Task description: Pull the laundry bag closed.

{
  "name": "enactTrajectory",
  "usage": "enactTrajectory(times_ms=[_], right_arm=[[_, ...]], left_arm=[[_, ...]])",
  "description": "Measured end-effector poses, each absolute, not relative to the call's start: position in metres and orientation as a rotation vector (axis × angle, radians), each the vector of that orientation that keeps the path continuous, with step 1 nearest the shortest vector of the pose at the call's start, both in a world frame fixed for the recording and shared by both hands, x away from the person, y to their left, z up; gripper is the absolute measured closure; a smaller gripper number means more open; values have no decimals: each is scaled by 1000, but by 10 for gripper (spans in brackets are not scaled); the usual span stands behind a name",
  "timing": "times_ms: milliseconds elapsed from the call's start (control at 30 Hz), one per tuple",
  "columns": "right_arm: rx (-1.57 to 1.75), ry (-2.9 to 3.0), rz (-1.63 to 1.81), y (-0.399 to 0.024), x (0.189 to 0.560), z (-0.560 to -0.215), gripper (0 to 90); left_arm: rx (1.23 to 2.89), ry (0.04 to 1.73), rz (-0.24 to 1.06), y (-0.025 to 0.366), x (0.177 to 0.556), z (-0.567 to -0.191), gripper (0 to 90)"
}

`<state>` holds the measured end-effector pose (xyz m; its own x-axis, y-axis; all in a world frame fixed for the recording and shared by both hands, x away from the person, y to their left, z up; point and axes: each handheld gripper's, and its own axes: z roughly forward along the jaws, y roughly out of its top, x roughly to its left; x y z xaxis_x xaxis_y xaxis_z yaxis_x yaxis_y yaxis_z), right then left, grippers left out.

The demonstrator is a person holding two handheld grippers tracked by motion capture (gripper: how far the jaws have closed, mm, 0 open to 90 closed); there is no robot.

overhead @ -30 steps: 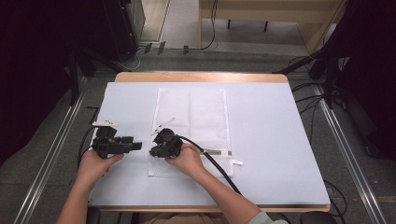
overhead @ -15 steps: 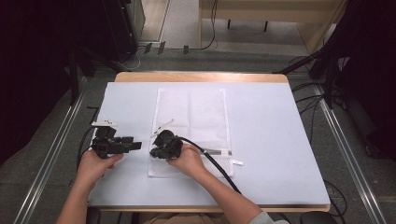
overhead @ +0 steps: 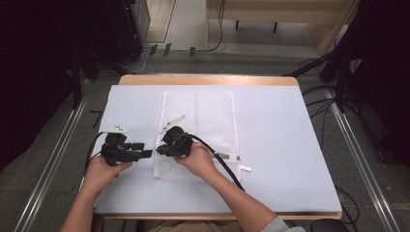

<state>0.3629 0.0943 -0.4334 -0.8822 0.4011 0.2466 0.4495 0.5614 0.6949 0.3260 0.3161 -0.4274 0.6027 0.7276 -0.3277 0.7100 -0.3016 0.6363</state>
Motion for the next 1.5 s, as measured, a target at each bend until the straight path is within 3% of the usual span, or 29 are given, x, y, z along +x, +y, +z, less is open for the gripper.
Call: enactTrajectory(times_ms=[100,367,533,767,1000,1500], right_arm=[[-732,-2721,-1251,92,364,-424,882],[-707,-2682,-1267,91,365,-414,883],[-656,-2688,-1235,92,361,-413,883],[-635,-2685,-1210,92,362,-415,883],[-626,-2683,-1184,94,362,-419,883],[-668,-2671,-1232,88,364,-431,885]], left_arm=[[2074,1103,2,309,325,-428,498],[2111,1084,-53,298,328,-434,586],[2151,1066,-96,295,330,-435,751],[2166,1042,-82,293,331,-435,770],[2208,1032,-87,290,331,-434,865],[2223,1062,-115,287,333,-431,885]])
